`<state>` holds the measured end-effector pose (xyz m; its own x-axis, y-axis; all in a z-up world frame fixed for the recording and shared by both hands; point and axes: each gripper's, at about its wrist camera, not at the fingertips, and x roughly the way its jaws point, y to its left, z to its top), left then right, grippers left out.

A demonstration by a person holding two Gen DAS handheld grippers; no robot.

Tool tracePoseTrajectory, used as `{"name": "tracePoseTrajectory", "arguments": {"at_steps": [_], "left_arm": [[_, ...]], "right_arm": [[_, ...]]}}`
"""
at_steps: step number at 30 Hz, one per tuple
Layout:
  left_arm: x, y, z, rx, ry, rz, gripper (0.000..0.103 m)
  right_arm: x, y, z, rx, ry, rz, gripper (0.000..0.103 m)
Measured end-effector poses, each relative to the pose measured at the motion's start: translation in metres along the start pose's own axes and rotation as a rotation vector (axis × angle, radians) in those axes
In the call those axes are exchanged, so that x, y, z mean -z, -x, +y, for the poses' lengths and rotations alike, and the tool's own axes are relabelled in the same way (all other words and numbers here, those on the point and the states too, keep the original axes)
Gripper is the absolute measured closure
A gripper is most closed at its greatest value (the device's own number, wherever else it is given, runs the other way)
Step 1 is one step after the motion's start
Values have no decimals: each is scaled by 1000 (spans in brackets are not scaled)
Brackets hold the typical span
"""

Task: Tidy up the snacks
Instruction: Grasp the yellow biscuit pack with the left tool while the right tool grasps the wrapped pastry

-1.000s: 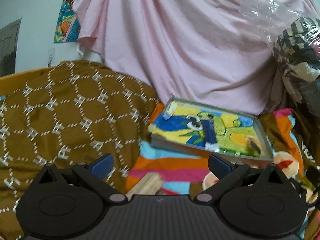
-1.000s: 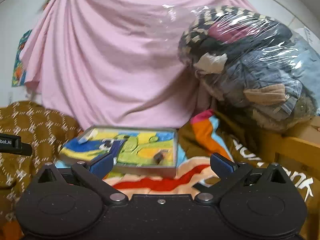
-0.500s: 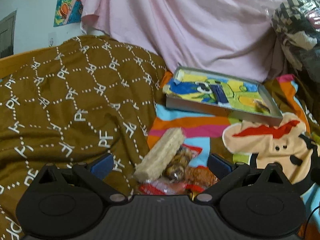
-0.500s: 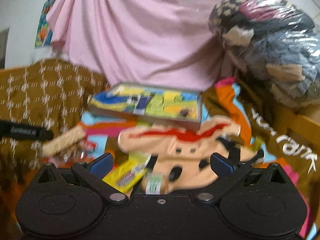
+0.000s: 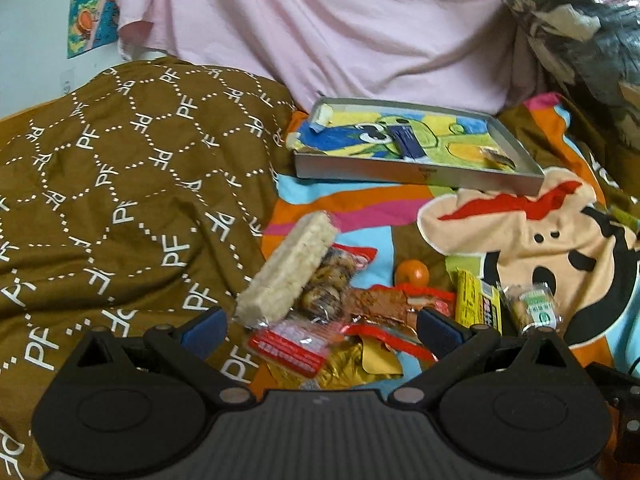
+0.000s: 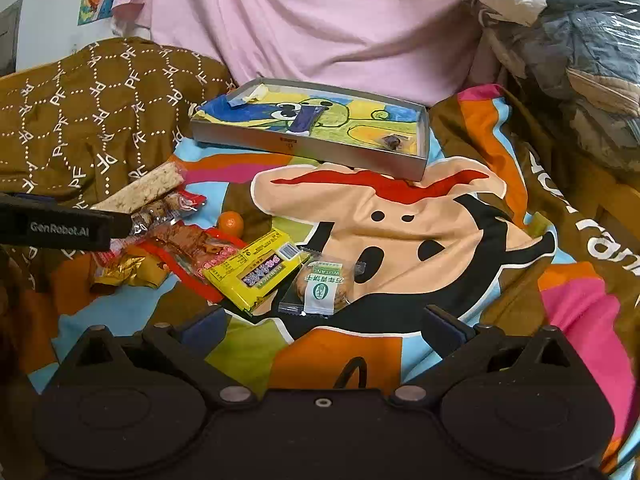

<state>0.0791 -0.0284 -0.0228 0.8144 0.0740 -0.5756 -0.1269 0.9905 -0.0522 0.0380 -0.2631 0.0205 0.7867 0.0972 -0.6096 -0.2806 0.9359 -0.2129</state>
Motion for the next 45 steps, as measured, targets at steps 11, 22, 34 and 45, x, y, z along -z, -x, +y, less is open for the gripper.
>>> {"name": "tracePoseTrajectory", "arguments": {"at_steps": [11,22,34,45], "left_arm": [[4,-7,-13,21,-51,26,0],[7,-19,-50,92,-172,47,0],[-5,-55,-91,132,-337,65,0],[-5,-77,-114,173,-482,124,0]], "right_arm": [[-14,-10,-6,-45,200,-35,1],[-13,-47,-28,-156,291,-22,1],[-9,-84,-32,-190,384,2,1],[6,-89,-18,-115,545,-17,1]]}}
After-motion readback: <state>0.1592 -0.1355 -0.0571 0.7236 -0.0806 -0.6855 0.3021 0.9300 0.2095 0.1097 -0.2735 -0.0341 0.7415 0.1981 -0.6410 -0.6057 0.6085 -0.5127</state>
